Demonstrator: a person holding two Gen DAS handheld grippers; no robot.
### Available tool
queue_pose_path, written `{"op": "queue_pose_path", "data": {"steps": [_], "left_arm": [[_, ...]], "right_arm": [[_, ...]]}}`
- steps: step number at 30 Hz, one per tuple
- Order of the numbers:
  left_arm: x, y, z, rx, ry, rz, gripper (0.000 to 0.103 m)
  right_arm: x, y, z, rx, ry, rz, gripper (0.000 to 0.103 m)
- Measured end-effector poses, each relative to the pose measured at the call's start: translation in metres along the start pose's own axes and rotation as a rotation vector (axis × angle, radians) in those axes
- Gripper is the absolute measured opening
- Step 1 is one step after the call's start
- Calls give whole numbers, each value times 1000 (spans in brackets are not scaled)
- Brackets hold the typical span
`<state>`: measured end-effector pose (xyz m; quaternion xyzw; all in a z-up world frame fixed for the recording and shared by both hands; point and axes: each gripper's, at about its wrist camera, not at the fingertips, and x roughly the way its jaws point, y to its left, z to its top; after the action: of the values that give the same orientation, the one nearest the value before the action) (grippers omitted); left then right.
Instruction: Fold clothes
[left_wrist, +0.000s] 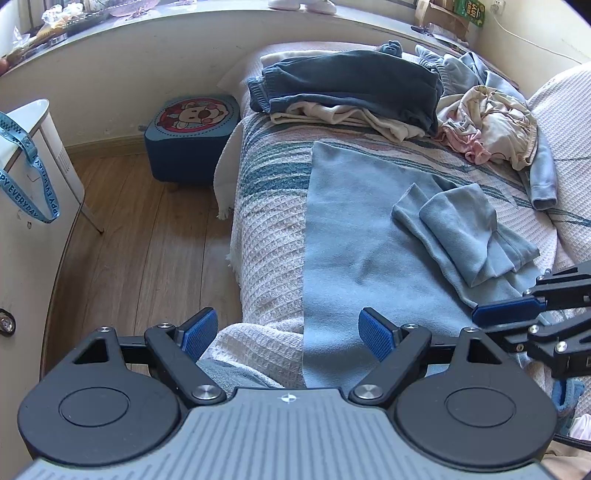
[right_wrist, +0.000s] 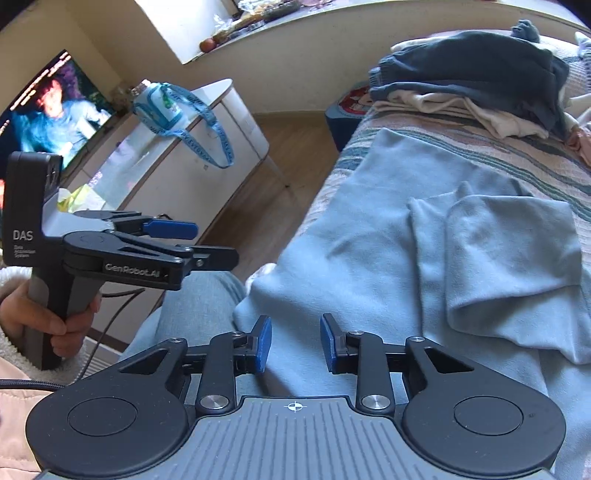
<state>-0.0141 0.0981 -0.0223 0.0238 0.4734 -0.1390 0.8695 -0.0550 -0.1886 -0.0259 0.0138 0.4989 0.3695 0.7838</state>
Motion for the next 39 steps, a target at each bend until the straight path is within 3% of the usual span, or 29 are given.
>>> {"op": "queue_pose_path", "data": {"steps": [7, 12, 17, 21, 26, 30, 33, 37, 39], "left_arm": [[-2, -2, 2, 9, -4, 8, 82], [-2, -12, 9, 40, -18, -8, 82], [1, -36, 32, 97, -41, -59, 82], [11, -72, 60, 176, -75, -117, 82], [40, -126, 93, 278, -87, -194, 82], [69, -168, 100, 379, -64, -208, 83], [92, -192, 99, 457, -66, -176, 83], [126, -202, 105, 464, -33, -146, 83], [141, -200, 107, 441, 3, -170, 82]], "right_arm": [[-17, -20, -10, 50, -31, -84, 30], [-44, -54, -30, 147, -83, -213, 30], [-77, -97, -49, 282, -169, -345, 30], [-87, -121, -54, 342, -226, -390, 30], [-76, -154, -53, 443, -248, -417, 30], [-62, -167, -55, 464, -209, -424, 30], [-53, -174, -57, 480, -188, -415, 30], [-43, -184, -56, 529, -187, -391, 30], [-40, -187, -55, 535, -195, -382, 30]]}}
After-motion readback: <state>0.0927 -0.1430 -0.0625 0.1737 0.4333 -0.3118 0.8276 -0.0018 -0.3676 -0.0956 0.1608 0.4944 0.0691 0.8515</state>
